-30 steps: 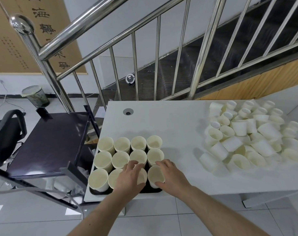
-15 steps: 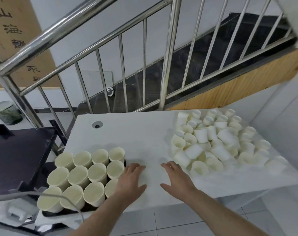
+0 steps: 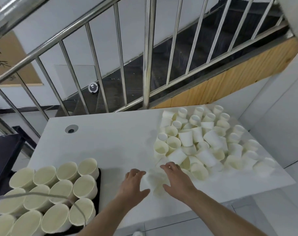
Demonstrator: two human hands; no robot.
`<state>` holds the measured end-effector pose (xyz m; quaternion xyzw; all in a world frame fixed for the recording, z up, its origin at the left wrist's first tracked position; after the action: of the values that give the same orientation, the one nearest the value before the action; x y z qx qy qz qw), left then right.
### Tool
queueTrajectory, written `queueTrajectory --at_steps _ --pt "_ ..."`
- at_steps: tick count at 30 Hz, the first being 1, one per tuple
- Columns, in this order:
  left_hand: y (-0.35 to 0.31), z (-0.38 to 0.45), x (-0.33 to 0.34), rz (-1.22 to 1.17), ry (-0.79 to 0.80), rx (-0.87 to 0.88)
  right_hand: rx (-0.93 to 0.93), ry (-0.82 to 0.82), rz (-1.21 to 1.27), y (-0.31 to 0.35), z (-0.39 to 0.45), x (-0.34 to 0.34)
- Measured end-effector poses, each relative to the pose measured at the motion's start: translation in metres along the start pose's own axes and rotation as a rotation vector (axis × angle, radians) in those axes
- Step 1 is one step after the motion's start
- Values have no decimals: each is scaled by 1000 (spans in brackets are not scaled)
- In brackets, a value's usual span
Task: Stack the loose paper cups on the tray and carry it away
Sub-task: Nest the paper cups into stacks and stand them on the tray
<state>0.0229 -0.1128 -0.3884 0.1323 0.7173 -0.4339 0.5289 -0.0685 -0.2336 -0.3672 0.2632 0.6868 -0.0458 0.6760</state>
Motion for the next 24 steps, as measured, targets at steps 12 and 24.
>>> queueTrajectory --at_steps 12,24 --pt "0 45 49 -56 169 -84 -26 85 42 -21 43 11" --pt "24 40 35 -481 -34 -437 -46 89 246 -22 53 13"
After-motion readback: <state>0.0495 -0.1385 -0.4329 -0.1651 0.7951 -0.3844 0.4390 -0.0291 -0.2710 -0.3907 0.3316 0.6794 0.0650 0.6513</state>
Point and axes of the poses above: each hand's wrist, its own z-axis towards the middle knuckle, its own x-axis out of the palm, y = z × x, the point moved 9 cm from there along z, towards the middle knuckle, and after that the axes turned 8 degrees about -y, right-handed, at the moved point
